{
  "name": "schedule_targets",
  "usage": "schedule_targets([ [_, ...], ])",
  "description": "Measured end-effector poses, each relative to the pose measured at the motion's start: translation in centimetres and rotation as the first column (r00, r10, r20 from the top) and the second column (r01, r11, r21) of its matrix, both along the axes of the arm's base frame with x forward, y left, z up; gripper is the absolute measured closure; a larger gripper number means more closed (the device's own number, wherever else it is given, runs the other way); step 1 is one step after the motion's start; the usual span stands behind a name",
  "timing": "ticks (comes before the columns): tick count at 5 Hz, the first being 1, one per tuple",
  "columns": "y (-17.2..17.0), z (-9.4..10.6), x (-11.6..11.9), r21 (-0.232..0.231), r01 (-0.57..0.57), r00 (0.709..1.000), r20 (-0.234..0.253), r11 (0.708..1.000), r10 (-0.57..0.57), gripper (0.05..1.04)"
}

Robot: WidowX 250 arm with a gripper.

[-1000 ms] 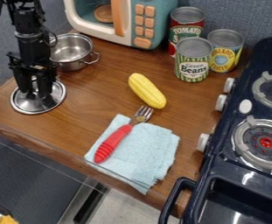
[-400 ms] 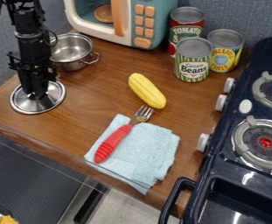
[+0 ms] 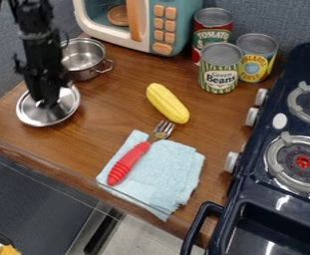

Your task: Moved the pot lid to the centre of the table

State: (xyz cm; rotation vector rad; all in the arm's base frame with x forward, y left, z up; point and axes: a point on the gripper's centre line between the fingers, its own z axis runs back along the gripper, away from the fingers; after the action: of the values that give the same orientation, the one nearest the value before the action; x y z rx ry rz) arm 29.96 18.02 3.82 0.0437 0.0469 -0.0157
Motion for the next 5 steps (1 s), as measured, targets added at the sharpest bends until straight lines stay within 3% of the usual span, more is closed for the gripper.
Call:
schedule_targets([
  [1,-0.6,3.0,0.9,0.012,0.022,0.996,0.088,1.0,-0.023,0.81],
  [3,-0.3,3.7,1.7,0.037,0.028,0.998,0.059,0.999,-0.03,0.81],
  [4,-1.8,3.6,2.8,0.025,0.084,0.996,0.035,0.996,-0.085,0.81],
  [5,-3.6,3.7,3.2,0.013,0.152,0.987,0.057,0.988,-0.152,0.81],
])
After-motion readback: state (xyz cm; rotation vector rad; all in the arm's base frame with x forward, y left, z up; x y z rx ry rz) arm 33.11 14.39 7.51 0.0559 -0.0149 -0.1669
